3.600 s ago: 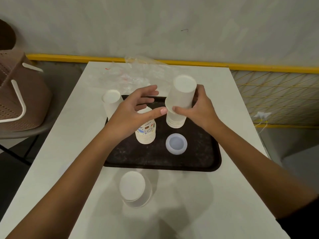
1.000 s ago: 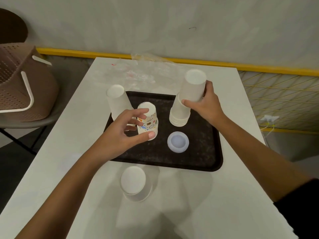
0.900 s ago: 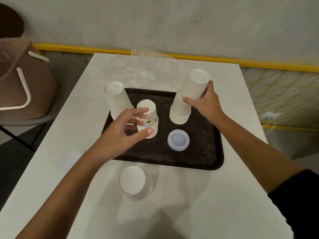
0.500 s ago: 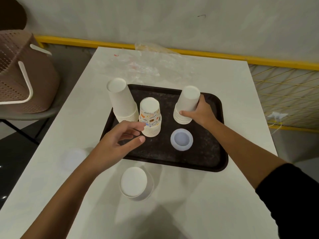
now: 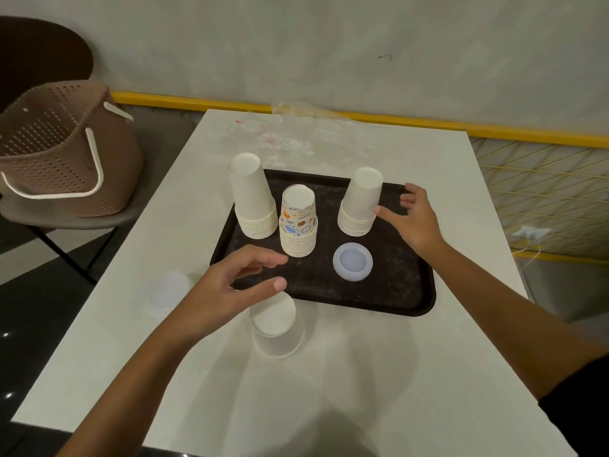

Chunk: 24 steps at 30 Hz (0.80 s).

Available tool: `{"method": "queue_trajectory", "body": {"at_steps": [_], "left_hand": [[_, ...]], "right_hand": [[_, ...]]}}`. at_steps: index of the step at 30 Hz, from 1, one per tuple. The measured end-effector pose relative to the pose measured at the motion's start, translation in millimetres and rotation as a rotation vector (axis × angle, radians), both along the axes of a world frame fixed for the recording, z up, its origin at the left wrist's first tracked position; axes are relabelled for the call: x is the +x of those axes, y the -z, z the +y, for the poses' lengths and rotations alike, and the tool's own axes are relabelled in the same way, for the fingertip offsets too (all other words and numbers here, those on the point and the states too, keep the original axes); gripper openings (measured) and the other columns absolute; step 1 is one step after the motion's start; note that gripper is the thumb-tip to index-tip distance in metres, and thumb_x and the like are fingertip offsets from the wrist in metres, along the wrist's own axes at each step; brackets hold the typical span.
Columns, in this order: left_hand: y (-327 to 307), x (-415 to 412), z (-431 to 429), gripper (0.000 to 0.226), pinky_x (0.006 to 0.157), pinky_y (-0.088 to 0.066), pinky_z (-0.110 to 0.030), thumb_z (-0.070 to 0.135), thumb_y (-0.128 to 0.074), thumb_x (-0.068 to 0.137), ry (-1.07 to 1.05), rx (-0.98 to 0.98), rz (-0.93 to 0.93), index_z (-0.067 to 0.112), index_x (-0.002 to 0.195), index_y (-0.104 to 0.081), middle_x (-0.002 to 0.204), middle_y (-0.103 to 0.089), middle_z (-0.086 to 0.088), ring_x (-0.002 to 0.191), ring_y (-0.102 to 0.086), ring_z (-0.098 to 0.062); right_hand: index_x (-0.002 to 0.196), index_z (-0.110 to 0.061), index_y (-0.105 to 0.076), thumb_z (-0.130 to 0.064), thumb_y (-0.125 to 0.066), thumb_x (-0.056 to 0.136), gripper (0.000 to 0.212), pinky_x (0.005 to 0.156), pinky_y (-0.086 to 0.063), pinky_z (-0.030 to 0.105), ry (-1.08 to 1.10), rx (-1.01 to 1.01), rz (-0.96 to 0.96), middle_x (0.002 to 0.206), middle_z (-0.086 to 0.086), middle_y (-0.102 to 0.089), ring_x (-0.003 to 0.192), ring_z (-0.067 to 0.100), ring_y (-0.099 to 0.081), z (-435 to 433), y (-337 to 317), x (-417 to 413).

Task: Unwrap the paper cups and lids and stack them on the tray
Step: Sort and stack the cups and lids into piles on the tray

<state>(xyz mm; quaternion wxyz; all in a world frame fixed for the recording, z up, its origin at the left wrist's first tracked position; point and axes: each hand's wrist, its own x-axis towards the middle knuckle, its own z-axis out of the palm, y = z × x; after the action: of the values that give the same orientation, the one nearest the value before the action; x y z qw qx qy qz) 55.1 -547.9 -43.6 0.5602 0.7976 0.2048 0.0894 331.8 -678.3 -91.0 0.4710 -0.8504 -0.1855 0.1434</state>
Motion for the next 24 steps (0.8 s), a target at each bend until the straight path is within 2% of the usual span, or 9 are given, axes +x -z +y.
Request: {"method": "queue_trajectory", "body": {"at_steps": [3,5,8,11,13,17,20,24], "left_hand": [[4,-13,-7,0.067,0.101,-0.037,-0.020,0.071,-0.070,0.051,-0.022,-0.013,0.019,0.047,0.112,-0.056,0.117,-0.060,0.023,0.116,-0.052,0.002],[10,-22,-12,0.088,0.101,-0.037,-0.017,0.076,-0.071,0.044,-0.040,-0.034,0.019,0.044,0.122,-0.046,0.122,-0.058,0.021,0.117,-0.051,0.001],[23,-33,-20,0.102,0.101,-0.035,-0.012,0.076,-0.074,0.036,-0.060,-0.067,0.065,0.046,0.126,-0.037,0.128,-0.052,0.021,0.119,-0.047,0.005],[36,-38,-28,0.110,0.111,-0.027,-0.026,0.071,-0.078,0.033,-0.072,-0.065,0.177,0.048,0.129,-0.030,0.139,-0.040,0.018,0.129,-0.037,-0.003],[43,-38,-34,0.103,0.111,-0.026,-0.030,0.054,-0.083,0.044,-0.086,-0.068,0.221,0.046,0.130,-0.027,0.142,-0.035,0.014,0.132,-0.032,-0.010],[52,-35,-40,0.078,0.106,-0.034,-0.030,0.025,-0.083,0.065,-0.158,-0.038,0.203,0.039,0.125,-0.036,0.132,-0.046,0.011,0.126,-0.041,-0.012],[49,-30,-40,0.073,0.097,-0.039,-0.026,0.021,-0.081,0.066,-0.204,0.028,0.195,0.032,0.126,-0.040,0.126,-0.049,0.010,0.116,-0.045,-0.011],[36,-29,-38,0.069,0.076,-0.038,-0.007,0.022,-0.081,0.066,-0.226,0.065,0.144,0.036,0.118,-0.039,0.111,-0.050,0.023,0.105,-0.048,-0.007]], "right_hand": [[0.139,-0.012,-0.032,-0.028,-0.070,0.081,0.071,0.100,-0.037,0.028,-0.019,0.022,-0.002,0.139,0.009,-0.043,0.125,0.021,-0.045,-14,-6,-13],[0.138,-0.013,-0.034,-0.028,-0.069,0.081,0.069,0.097,-0.037,0.026,-0.047,0.017,-0.005,0.137,0.009,-0.045,0.124,0.021,-0.046,-22,-8,-22],[0.136,-0.013,-0.036,-0.028,-0.070,0.081,0.066,0.096,-0.038,0.025,-0.089,0.004,-0.004,0.135,0.008,-0.047,0.122,0.020,-0.048,-33,-10,-35],[0.135,-0.013,-0.038,-0.026,-0.070,0.081,0.064,0.097,-0.039,0.026,-0.137,-0.004,0.007,0.133,0.008,-0.049,0.119,0.019,-0.049,-39,-8,-49],[0.133,-0.012,-0.039,-0.025,-0.070,0.080,0.062,0.092,-0.039,0.022,-0.181,-0.003,0.017,0.131,0.008,-0.050,0.114,0.016,-0.050,-40,-7,-58],[0.132,-0.013,-0.041,-0.023,-0.069,0.081,0.059,0.090,-0.040,0.019,-0.255,-0.017,0.031,0.128,0.008,-0.051,0.113,0.015,-0.050,-39,-5,-73],[0.131,-0.013,-0.043,-0.022,-0.070,0.081,0.057,0.091,-0.041,0.020,-0.292,-0.008,0.050,0.127,0.008,-0.052,0.113,0.017,-0.051,-37,-5,-84],[0.130,-0.013,-0.044,-0.021,-0.070,0.081,0.056,0.094,-0.042,0.025,-0.344,0.007,0.063,0.127,0.007,-0.052,0.114,0.018,-0.051,-34,-14,-96]]}}
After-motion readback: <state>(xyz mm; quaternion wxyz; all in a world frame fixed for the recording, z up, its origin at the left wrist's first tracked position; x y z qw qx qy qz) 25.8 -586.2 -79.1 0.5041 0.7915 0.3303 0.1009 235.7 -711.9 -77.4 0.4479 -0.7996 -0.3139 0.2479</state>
